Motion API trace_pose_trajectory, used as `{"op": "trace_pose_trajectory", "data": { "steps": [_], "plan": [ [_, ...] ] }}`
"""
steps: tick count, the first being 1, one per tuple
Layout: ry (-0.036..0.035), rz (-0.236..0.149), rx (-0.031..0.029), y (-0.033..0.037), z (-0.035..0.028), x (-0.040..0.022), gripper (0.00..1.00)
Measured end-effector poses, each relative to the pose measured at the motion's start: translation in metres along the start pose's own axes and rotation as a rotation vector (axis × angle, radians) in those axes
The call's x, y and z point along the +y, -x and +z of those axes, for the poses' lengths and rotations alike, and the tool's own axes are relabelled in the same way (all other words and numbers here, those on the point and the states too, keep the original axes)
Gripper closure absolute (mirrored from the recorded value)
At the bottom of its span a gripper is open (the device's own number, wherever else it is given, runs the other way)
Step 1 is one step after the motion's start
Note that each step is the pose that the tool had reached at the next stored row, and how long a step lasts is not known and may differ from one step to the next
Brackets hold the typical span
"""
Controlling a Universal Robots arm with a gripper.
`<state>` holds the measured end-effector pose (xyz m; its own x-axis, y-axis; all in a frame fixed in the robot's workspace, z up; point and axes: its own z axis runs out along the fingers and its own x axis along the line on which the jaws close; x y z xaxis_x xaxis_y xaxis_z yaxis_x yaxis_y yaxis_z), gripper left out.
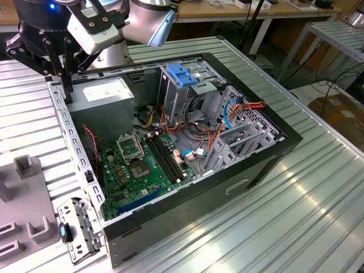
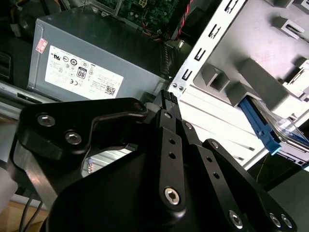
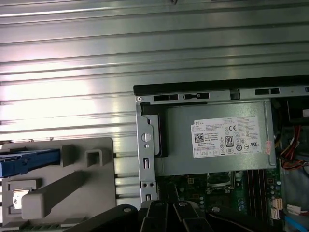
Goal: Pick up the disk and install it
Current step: 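Reach for the disk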
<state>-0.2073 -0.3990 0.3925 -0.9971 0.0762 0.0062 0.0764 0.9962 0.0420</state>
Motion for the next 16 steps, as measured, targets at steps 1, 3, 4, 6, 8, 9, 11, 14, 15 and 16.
{"op": "trace_pose_trajectory", "data": {
  "steps": [1, 3, 4, 6, 8, 9, 11, 14, 15, 16],
  "plan": [
    [0.0000, 0.000, 0.0001, -0.0002, 0.0000, 0.0000, 0.89],
    [0.0000, 0.000, 0.0002, -0.0007, 0.0000, -0.0001, 0.89],
    [0.0000, 0.000, 0.0002, -0.0009, 0.0000, -0.0001, 0.89],
    [0.0000, 0.000, 0.0004, -0.0016, 0.0000, -0.0001, 0.89],
    [0.0000, 0.000, 0.0007, -0.0021, 0.0000, -0.0002, 0.89],
    [-0.0001, 0.000, 0.0008, -0.0022, 0.0000, -0.0002, 0.89],
    [-0.0001, 0.000, 0.0011, -0.0025, 0.0000, -0.0002, 0.89],
    [-0.0001, 0.000, 0.0017, -0.0030, 0.0000, -0.0002, 0.89],
    [-0.0002, 0.000, 0.0020, -0.0032, 0.0000, -0.0002, 0.89],
    [-0.0002, 0.000, 0.0021, -0.0033, 0.0000, -0.0002, 0.89]
  ]
}}
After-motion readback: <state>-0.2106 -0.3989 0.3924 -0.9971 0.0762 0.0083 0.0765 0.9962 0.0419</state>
